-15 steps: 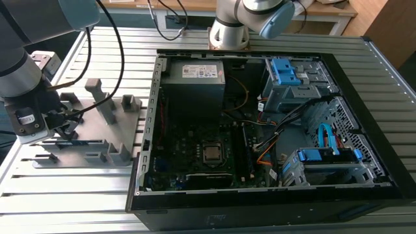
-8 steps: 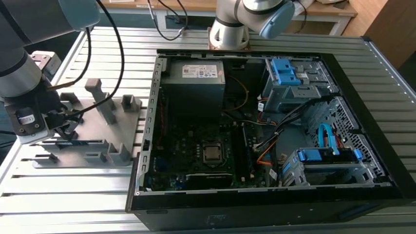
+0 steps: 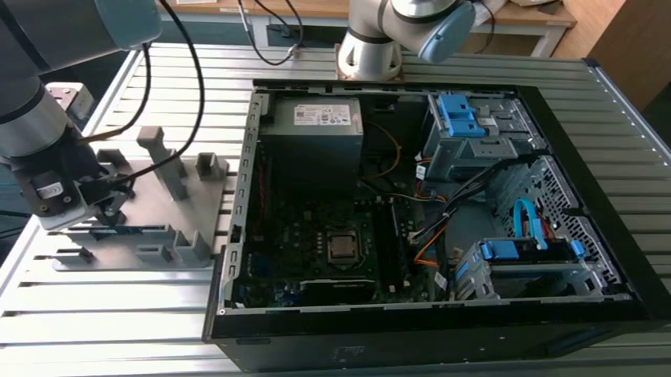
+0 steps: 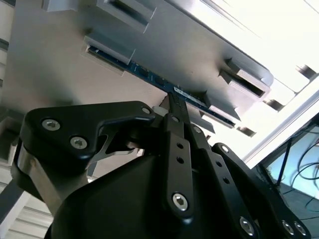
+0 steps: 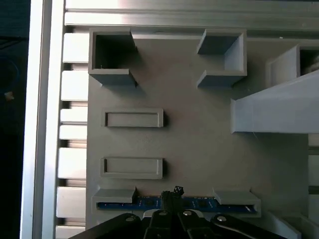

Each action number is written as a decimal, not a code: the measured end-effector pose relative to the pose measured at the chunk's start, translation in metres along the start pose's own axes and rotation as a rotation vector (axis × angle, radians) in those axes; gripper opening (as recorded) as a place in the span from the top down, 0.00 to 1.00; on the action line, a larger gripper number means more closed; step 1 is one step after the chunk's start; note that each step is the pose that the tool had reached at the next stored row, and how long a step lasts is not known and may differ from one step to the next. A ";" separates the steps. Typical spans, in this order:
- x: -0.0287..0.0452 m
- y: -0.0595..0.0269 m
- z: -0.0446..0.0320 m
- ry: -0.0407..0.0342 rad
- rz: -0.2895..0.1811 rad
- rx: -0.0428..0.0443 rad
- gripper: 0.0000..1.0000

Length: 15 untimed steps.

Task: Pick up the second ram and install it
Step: 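Pick up the second ram and move it above second insertion slot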

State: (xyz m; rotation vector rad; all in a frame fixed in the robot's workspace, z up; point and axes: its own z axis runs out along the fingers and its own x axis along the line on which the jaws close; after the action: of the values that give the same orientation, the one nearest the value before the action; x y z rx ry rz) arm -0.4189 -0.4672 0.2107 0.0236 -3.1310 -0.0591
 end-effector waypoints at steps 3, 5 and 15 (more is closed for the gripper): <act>0.0000 0.0000 0.0000 0.0020 -0.052 0.0005 0.90; 0.0000 0.0000 0.0000 0.0033 -0.085 0.0009 0.90; 0.0000 0.0000 0.0000 0.0071 -0.188 0.0018 0.90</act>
State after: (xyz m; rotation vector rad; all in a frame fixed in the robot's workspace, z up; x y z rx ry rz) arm -0.4188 -0.4672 0.2107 0.3168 -3.1115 -0.0573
